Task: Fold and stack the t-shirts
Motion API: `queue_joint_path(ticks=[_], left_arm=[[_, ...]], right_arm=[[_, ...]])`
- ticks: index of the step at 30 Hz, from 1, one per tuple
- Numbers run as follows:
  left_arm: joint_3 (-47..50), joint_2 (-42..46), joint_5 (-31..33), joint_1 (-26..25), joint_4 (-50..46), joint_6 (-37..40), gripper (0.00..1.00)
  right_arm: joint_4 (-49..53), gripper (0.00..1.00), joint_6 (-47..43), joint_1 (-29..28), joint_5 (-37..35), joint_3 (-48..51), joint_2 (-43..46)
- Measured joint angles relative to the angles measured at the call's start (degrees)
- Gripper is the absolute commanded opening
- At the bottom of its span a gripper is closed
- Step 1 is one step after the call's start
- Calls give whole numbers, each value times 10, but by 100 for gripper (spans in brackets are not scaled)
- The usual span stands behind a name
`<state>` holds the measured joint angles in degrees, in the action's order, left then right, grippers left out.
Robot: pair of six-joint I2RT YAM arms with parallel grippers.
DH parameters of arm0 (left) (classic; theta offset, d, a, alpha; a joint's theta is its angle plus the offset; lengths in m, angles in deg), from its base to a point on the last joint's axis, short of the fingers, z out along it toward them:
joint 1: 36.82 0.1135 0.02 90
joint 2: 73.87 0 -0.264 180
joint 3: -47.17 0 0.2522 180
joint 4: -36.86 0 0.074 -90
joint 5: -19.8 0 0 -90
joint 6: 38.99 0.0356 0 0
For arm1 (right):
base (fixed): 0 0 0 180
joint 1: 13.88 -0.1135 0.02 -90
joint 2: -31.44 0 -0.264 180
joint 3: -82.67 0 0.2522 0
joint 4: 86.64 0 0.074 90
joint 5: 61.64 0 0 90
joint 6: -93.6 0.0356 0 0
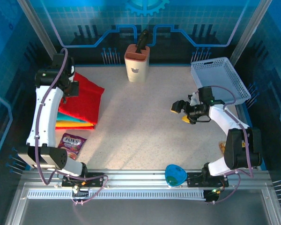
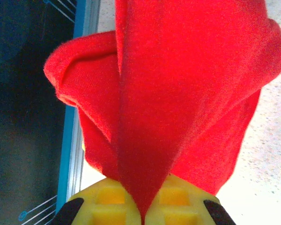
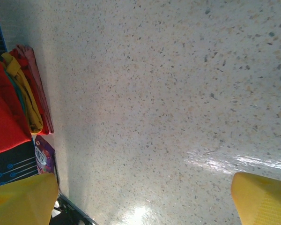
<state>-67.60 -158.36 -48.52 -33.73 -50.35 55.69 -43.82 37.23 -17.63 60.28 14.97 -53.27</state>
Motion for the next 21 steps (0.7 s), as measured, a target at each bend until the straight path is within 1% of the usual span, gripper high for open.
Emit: queue_joint_path(ticks=[5, 14, 18, 21], left_arm=[[30, -1, 25, 25, 44, 8, 0], [137, -2, 43, 49, 140, 19, 0], [148, -2, 47, 70, 164, 20, 0], [149, -5, 50, 79, 177, 19, 0]], right_arm=[[-3, 96, 2, -19, 0, 5, 0], [-21, 96, 14, -35, 0, 42, 21], [-32, 95, 21, -52, 0, 66, 21], [-34, 95, 24, -53, 0, 71, 21]])
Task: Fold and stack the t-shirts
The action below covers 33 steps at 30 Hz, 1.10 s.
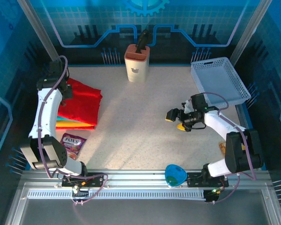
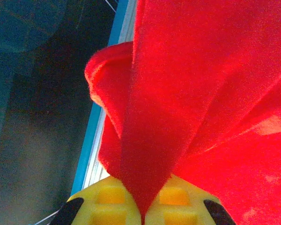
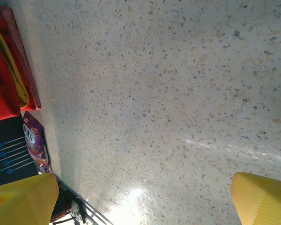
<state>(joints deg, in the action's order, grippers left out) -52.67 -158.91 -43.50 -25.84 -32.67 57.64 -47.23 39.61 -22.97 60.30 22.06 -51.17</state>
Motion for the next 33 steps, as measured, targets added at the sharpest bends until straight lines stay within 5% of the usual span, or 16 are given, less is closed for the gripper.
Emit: queue_joint_path(ticks=[9, 11, 13, 15, 24, 33], left_arm=[[15, -40, 9, 42, 34, -5, 1], [15, -50, 15, 52, 38, -10, 24], [8, -72, 27, 64, 35, -23, 68], [-14, -104, 42, 74, 26, -40, 76], [-49, -129, 56, 58, 1, -78, 86], [44, 42, -47, -55, 51, -100, 99]], right_arm=[[-4, 95, 0, -1, 0, 0, 0], [-7, 95, 0, -3, 0, 0, 0], [-11, 95, 0, -6, 0, 2, 0], [-13, 95, 0, -7, 0, 5, 0], [-3, 97, -10, -7, -18, 19, 27], [37, 99, -62, -7, -138, -35, 65]])
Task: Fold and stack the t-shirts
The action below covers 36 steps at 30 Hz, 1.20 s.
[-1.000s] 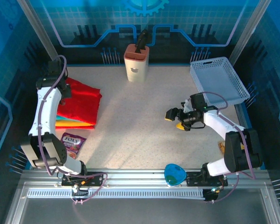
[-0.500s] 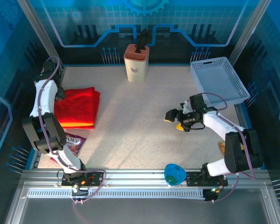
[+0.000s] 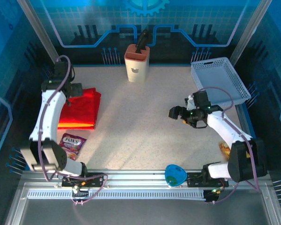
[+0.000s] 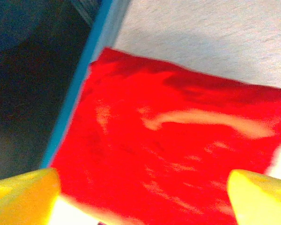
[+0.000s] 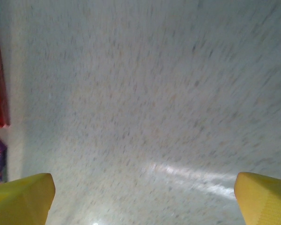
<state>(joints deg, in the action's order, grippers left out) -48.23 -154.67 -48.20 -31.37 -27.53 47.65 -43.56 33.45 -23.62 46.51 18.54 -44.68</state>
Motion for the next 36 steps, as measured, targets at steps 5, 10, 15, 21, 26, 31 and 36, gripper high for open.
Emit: queue_joint_path(ticks=[5, 10, 15, 21, 26, 31, 36], left_arm=[[146, 85, -78, -51, 122, -13, 99], [307, 93, -135, -61, 287, -30, 99], [418, 64, -155, -61, 452, -38, 99], [522, 38, -154, -61, 662, -27, 99], [553, 35, -153, -61, 757, -19, 99], [562, 35, -159, -61, 803, -7, 99], [608, 36, -169, -61, 881, 5, 99]], right_arm=[[-41, 100, -35, 0, -122, 0, 55], [-143, 100, -91, 0, -215, 68, 91], [-311, 100, -173, 0, -294, 195, 118], [-538, 100, -255, 1, -340, 337, 83], [-604, 100, -283, 2, -342, 329, 46], [-637, 100, -293, 13, -341, 319, 41], [-636, 100, -293, 31, -339, 320, 58]])
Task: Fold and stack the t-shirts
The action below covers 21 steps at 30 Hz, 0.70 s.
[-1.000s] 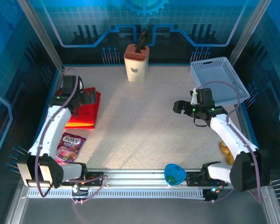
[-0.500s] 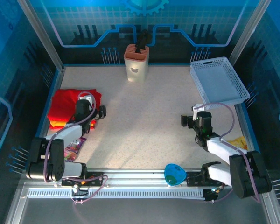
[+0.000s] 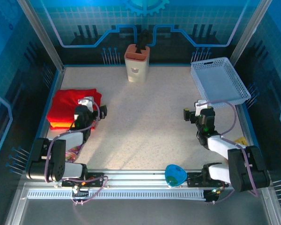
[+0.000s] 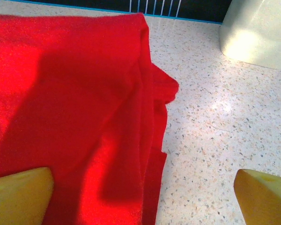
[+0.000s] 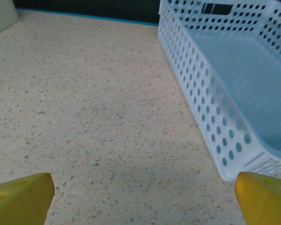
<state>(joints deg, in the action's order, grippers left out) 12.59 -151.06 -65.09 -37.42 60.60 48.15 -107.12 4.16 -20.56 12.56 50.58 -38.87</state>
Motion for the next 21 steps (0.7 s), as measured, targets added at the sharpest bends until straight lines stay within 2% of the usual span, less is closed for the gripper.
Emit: queue_joint_path(ticks=[8, 11, 16, 18, 21], left_arm=[[17, 0, -3, 0, 67, 6, 99], [37, -14, -3, 0, 124, 15, 99], [58, -98, 0, 0, 231, 23, 99], [59, -115, 5, 0, 255, 28, 99], [46, -115, 25, -1, 240, 26, 99]], right_arm=[[-104, 100, 0, 26, 42, 38, -17], [-152, 100, 3, 30, 56, 39, -53], [-247, 100, 4, 30, 78, 38, -162], [-229, 100, 4, 30, 87, 32, -179], [-193, 100, 4, 29, 82, -5, -179]])
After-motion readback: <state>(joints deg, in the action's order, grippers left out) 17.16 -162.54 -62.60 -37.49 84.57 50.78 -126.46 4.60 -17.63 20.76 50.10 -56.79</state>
